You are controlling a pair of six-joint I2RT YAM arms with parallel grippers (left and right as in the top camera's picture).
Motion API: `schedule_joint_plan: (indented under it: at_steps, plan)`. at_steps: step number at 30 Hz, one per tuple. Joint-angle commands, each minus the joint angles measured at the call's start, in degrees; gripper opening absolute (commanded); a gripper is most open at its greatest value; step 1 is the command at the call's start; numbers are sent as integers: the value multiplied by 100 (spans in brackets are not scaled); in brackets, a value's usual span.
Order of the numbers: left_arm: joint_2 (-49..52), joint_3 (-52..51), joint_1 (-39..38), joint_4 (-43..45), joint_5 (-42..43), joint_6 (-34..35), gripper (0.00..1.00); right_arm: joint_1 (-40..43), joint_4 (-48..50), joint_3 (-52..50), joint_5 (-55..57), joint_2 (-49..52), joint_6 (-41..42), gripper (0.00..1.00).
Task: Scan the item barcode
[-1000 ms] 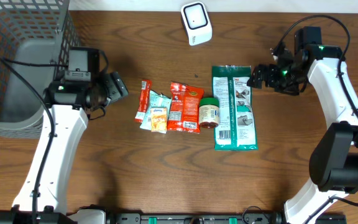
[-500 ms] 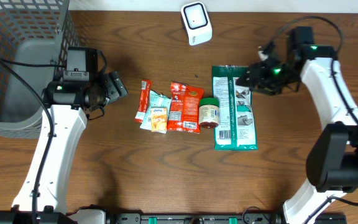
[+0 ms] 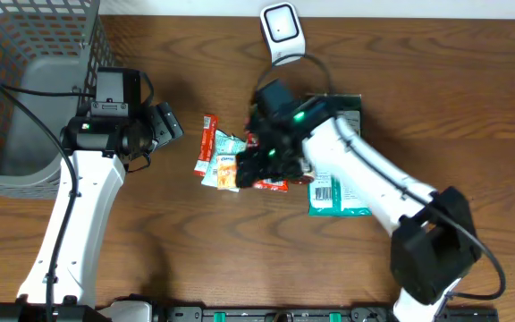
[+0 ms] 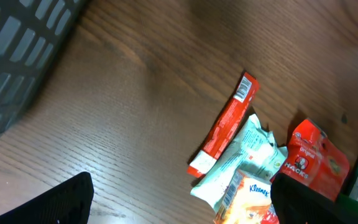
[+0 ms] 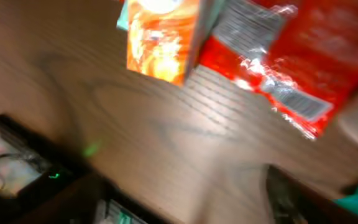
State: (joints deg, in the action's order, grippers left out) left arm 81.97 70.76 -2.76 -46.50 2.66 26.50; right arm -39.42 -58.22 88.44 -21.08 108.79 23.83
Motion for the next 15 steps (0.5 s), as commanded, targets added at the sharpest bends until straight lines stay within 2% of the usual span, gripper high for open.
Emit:
schedule_joint_plan:
  at_steps: [1, 4, 8, 11, 15]
  plan:
    - [7, 63, 17, -35, -70, -98, 91, -507, 446, 70, 876, -131, 487, 99]
    - [7, 61, 17, -37, -70, -98, 92, -874, 1040, 70, 960, -131, 494, 99]
    - [7, 63, 17, -37, -70, -98, 91, -1147, 1150, 70, 2111, -127, 1325, 83]
    - [7, 63, 17, -37, -70, -98, 91, -1305, 1158, 70, 2981, -101, 1631, 80]
    - [7, 61, 17, -37, -70, -98, 91, -1429, 1325, 70, 3178, 9, 1753, 76]
